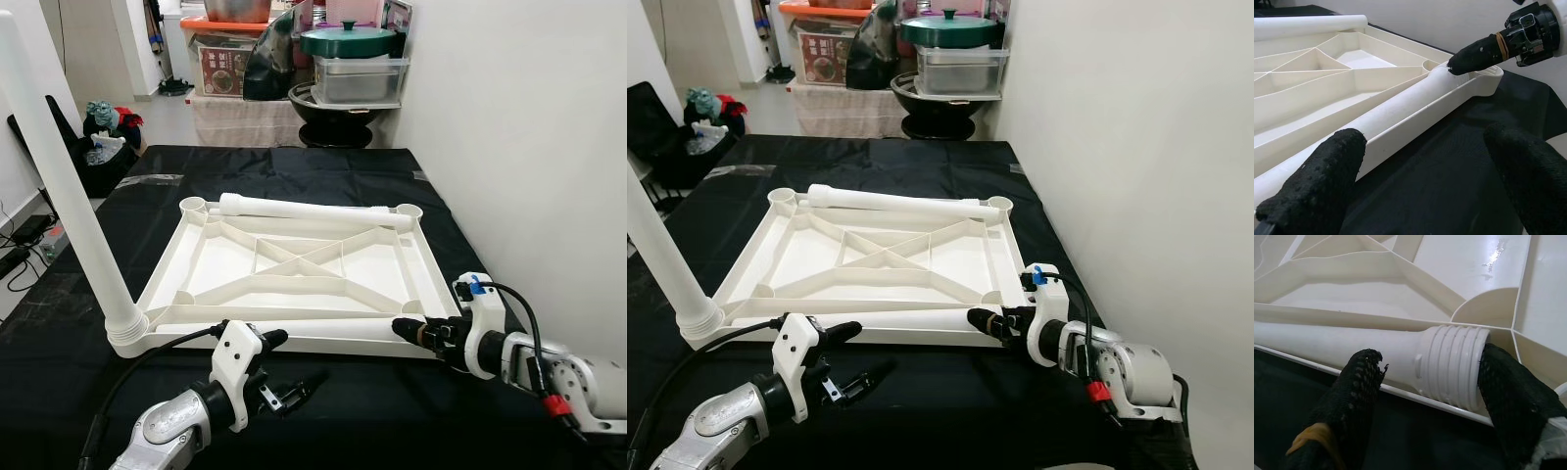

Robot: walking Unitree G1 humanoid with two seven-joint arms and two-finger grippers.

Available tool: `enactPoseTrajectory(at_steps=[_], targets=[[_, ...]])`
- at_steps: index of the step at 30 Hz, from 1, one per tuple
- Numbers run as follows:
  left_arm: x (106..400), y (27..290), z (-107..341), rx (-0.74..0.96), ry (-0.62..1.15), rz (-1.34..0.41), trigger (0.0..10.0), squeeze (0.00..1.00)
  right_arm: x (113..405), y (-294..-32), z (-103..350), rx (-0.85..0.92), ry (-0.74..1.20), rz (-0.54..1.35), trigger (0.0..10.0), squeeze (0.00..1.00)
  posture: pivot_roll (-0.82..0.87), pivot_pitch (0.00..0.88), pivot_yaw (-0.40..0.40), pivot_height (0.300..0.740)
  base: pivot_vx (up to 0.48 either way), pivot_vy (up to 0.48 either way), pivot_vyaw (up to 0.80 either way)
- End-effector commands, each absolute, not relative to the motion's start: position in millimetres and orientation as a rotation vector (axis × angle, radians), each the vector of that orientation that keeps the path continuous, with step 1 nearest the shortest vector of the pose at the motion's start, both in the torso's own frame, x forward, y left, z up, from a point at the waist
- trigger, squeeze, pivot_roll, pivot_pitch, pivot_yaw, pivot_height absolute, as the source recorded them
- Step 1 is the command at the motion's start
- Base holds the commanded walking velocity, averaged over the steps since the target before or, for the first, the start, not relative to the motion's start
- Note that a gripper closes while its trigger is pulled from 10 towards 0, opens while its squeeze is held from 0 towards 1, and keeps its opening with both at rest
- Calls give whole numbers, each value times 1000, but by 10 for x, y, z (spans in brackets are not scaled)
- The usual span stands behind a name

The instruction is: Building children table

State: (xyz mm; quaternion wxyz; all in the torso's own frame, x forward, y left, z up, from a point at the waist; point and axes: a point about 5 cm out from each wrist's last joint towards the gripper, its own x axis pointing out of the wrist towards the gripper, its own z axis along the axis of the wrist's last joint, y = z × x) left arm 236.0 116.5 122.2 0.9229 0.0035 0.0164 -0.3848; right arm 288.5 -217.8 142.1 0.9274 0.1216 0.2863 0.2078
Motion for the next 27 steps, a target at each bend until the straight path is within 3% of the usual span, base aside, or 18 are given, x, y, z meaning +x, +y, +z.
enactPoseTrajectory(at_steps=[1, 16, 17, 20, 22, 27], targets=[[2358, 1143, 1179, -10, 57, -791, 10000, 0, 2873, -2121, 1383, 278, 600, 460, 10000, 0, 79, 0, -72, 740, 0, 0, 0], [2360, 1142, 1176, -6, 55, -784, 10000, 0, 3027, -2065, 993, 422, 702, 438, 10000, 0, 111, 0, -96, 740, 0, 0, 0], [2361, 1147, 1171, -2, 57, -779, 10000, 0, 3089, -2051, 1018, 504, 659, 465, 9176, 0, 120, 0, -98, 740, 0, 0, 0], [2361, 1147, 1171, -2, 57, -779, 10000, 0, 3089, -2051, 1018, 504, 659, 465, 9176, 0, 120, 0, -98, 740, 0, 0, 0], [2356, 1153, 1167, 2, 59, -778, 10000, 0, 3120, -2060, 1077, 553, 609, 495, 0, 0, 125, 0, -100, 740, 0, 0, 0], [2348, 1159, 1166, 3, 62, -776, 10000, 0, 3125, -2101, 1113, 554, 580, 506, 0, 0, 125, 0, -99, 740, 0, 0, 0]])
